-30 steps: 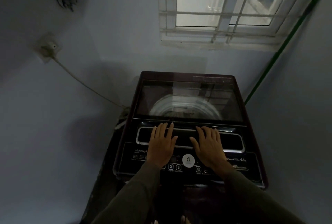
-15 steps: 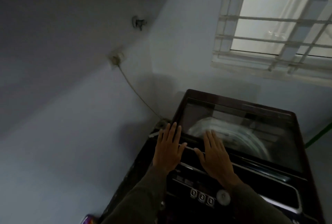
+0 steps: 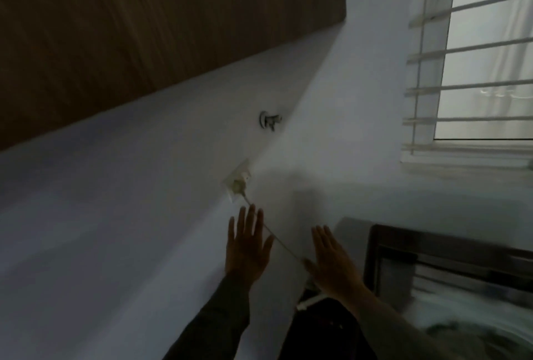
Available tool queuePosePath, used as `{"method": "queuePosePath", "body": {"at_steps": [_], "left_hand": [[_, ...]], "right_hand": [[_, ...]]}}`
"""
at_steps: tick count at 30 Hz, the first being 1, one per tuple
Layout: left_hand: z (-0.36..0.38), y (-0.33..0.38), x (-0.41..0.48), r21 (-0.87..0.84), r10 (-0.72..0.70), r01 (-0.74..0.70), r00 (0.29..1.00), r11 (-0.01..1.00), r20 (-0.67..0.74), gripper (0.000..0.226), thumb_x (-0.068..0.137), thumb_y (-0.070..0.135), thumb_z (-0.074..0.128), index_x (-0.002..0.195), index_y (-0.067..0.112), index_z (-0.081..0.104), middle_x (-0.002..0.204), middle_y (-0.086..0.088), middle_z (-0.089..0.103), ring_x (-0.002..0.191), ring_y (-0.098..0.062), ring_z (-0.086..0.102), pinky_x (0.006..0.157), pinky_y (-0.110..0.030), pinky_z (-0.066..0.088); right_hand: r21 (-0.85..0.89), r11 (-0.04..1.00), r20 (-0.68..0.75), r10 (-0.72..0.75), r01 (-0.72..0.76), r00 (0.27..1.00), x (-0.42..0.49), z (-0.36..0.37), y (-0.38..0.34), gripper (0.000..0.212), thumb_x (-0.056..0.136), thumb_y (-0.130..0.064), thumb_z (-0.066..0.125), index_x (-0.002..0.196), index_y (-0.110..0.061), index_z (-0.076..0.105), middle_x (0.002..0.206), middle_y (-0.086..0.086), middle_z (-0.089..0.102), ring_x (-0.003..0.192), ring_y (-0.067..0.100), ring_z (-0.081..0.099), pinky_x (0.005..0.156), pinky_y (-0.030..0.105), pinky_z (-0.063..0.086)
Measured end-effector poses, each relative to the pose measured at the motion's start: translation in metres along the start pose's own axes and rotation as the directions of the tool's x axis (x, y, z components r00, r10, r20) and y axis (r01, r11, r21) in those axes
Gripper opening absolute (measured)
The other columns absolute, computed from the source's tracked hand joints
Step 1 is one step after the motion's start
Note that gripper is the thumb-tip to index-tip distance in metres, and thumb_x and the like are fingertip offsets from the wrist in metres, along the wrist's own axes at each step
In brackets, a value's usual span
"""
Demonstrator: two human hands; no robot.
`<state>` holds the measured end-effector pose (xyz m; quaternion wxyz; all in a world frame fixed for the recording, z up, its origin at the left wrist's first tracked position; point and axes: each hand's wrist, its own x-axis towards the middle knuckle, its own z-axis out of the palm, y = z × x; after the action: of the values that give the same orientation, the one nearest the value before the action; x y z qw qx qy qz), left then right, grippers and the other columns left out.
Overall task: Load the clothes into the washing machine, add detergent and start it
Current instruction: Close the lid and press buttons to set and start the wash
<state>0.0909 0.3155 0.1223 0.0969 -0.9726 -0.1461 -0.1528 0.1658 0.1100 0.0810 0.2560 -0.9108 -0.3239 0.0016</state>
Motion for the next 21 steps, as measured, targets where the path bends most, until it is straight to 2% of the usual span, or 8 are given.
{"method": "queuePosePath", "body": {"at_steps": [4,7,10,12,15,17,20,21], "left_hand": [[-0.007,-0.047,0.045,0.091,0.021,-0.022,1.0,0.996,0.01,0.074,0.098,0.059,0.017,0.151,0.009,0.03,0.158,-0.014,0.024,0.146,-0.031,0.021,0.116,-0.05,0.007],[-0.01,-0.076,0.077,0.151,0.046,-0.048,0.999,0.987,0.012,0.076,0.097,0.06,0.014,0.147,0.009,0.041,0.153,-0.016,0.035,0.143,-0.033,0.031,0.117,-0.05,0.001],[-0.011,-0.096,0.107,0.201,0.055,-0.062,0.998,0.978,0.041,0.079,0.096,0.064,0.01,0.142,0.011,0.047,0.149,-0.015,0.043,0.139,-0.034,0.038,0.116,-0.051,0.007],[-0.009,-0.104,0.12,0.234,0.052,-0.062,0.998,0.97,0.046,0.082,0.095,0.065,0.008,0.142,0.011,0.047,0.149,-0.015,0.043,0.139,-0.035,0.039,0.114,-0.053,0.012],[-0.006,-0.112,0.135,0.282,0.052,-0.063,0.998,0.957,0.044,0.079,0.094,0.062,0.015,0.143,0.008,0.045,0.15,-0.017,0.042,0.14,-0.036,0.037,0.114,-0.055,0.013],[-0.002,-0.116,0.141,0.31,0.084,-0.087,0.996,0.947,0.025,0.078,0.092,0.06,0.022,0.143,0.006,0.044,0.15,-0.019,0.04,0.141,-0.037,0.035,0.117,-0.053,0.008],[0.005,-0.122,0.143,0.315,0.104,-0.098,0.995,0.944,-0.002,0.079,0.092,0.059,0.02,0.149,0.005,0.033,0.157,-0.018,0.028,0.147,-0.034,0.022,0.119,-0.05,0.002],[0.008,-0.124,0.143,0.315,0.106,-0.095,0.994,0.944,-0.018,0.078,0.094,0.058,0.018,0.15,0.005,0.029,0.158,-0.017,0.025,0.148,-0.033,0.017,0.119,-0.049,0.003]], "right_hand": [[0.148,0.989,0.03,-0.035,0.03,0.999,0.065,0.005,-0.037,0.087,0.096,-0.062,0.033,0.156,-0.011,-0.003,0.165,0.005,-0.001,0.151,0.018,-0.005,0.123,0.033,0.009],[0.253,0.967,0.029,-0.042,0.034,0.999,0.108,0.011,-0.06,0.085,0.098,-0.055,0.041,0.156,-0.012,-0.005,0.165,0.002,-0.003,0.151,0.017,-0.007,0.121,0.034,0.008],[0.386,0.922,0.057,-0.006,-0.017,0.998,0.148,0.018,-0.08,0.087,0.096,-0.054,0.046,0.156,-0.016,-0.004,0.165,-0.001,-0.001,0.151,0.018,-0.003,0.121,0.038,0.01],[0.454,0.891,0.026,-0.008,-0.004,1.0,0.171,0.02,-0.091,0.079,0.097,-0.046,0.051,0.155,-0.013,0.009,0.161,0.001,0.017,0.149,0.023,0.014,0.118,0.036,0.021],[0.529,0.846,-0.027,-0.055,0.061,0.998,0.203,0.024,-0.105,0.05,0.095,-0.034,0.058,0.14,-0.022,0.04,0.138,0.0,0.047,0.126,0.018,0.048,0.099,0.025,0.044],[0.594,0.802,-0.006,-0.059,0.051,0.998,0.226,0.036,-0.109,0.057,0.09,-0.04,0.062,0.139,-0.023,0.038,0.136,-0.001,0.05,0.122,0.014,0.052,0.095,0.026,0.051],[0.66,0.751,0.03,-0.072,0.034,0.997,0.263,0.067,-0.107,0.078,0.089,-0.033,0.066,0.149,-0.014,0.02,0.138,-0.008,0.042,0.126,0.011,0.046,0.088,0.012,0.05],[0.661,0.751,0.044,-0.062,0.018,0.997,0.273,0.074,-0.108,0.082,0.089,-0.036,0.064,0.151,-0.014,0.014,0.142,-0.006,0.039,0.129,0.014,0.045,0.089,0.014,0.052]]}}
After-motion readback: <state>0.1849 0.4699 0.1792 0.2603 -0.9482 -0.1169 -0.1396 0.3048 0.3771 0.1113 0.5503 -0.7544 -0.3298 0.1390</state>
